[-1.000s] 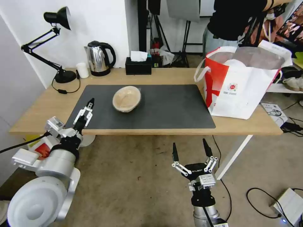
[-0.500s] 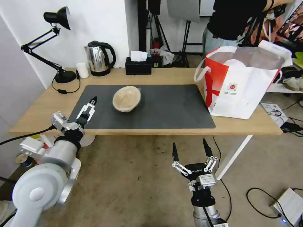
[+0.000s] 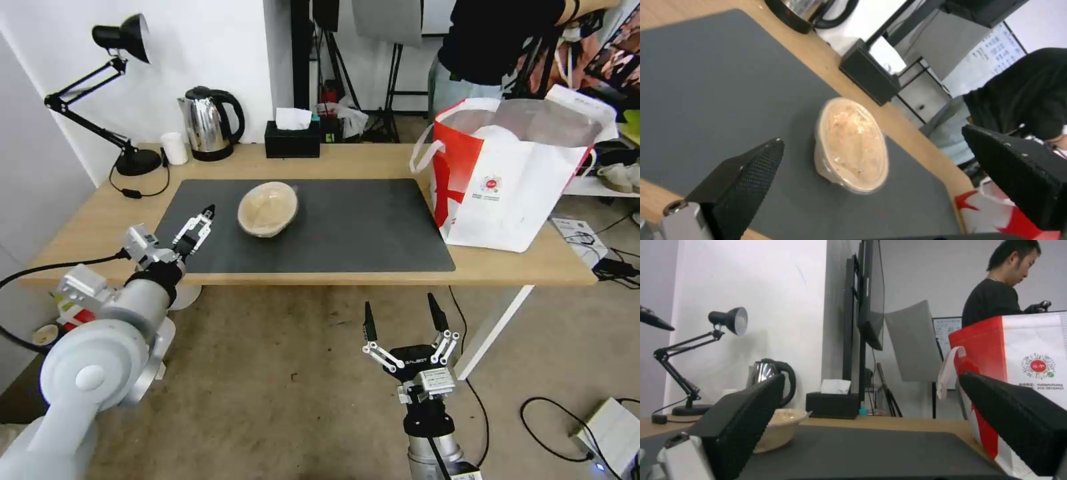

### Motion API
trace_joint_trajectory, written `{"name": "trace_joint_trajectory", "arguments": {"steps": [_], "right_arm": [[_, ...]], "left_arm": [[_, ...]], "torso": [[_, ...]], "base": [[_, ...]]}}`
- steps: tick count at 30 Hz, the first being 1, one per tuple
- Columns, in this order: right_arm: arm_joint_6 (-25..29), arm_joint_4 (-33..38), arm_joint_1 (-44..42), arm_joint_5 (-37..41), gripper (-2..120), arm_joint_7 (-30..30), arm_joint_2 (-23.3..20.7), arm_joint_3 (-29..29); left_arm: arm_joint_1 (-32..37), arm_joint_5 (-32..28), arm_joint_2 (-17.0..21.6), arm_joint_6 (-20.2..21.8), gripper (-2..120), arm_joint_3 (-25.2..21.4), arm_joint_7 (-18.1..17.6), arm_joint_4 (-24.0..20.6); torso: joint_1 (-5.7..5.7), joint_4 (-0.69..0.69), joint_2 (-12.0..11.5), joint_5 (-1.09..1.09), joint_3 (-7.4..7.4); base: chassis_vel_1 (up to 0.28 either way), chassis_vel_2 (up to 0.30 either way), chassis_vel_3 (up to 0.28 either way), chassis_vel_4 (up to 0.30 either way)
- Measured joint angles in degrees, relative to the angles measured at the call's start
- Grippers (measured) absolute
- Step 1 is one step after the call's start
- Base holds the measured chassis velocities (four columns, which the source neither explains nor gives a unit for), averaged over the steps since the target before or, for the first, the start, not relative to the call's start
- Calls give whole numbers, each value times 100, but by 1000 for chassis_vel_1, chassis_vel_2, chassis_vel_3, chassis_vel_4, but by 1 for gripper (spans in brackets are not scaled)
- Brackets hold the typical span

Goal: Pick up the trash from the table and place it into the takeout bag.

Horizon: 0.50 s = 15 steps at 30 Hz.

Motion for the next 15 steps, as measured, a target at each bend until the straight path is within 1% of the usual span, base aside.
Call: {"name": "trace_joint_trajectory", "arguments": {"steps": [1,5,10,14,15], "right_arm": [[0,0,0,0,100,0,0,0],[0,1,0,0,100,0,0,-4],[0,1,0,0,100,0,1,-4],[0,1,0,0,100,0,1,-3],[0,1,0,0,100,0,1,-3]], "left_arm": [[0,0,0,0,100,0,0,0],[-216,-547,109,135,100,-10,-6,71],[-360,-775,160,215,100,64,-28,138],[-630,-1188,188,325,100,173,-69,221],[-630,-1188,188,325,100,173,-69,221]], "torso": [[0,0,0,0,0],[0,0,0,0,-1],[0,0,0,0,-1],[0,0,0,0,-1],[0,0,0,0,-1]], "base": [[0,0,0,0],[0,0,0,0],[0,0,0,0],[0,0,0,0],[0,0,0,0]]}}
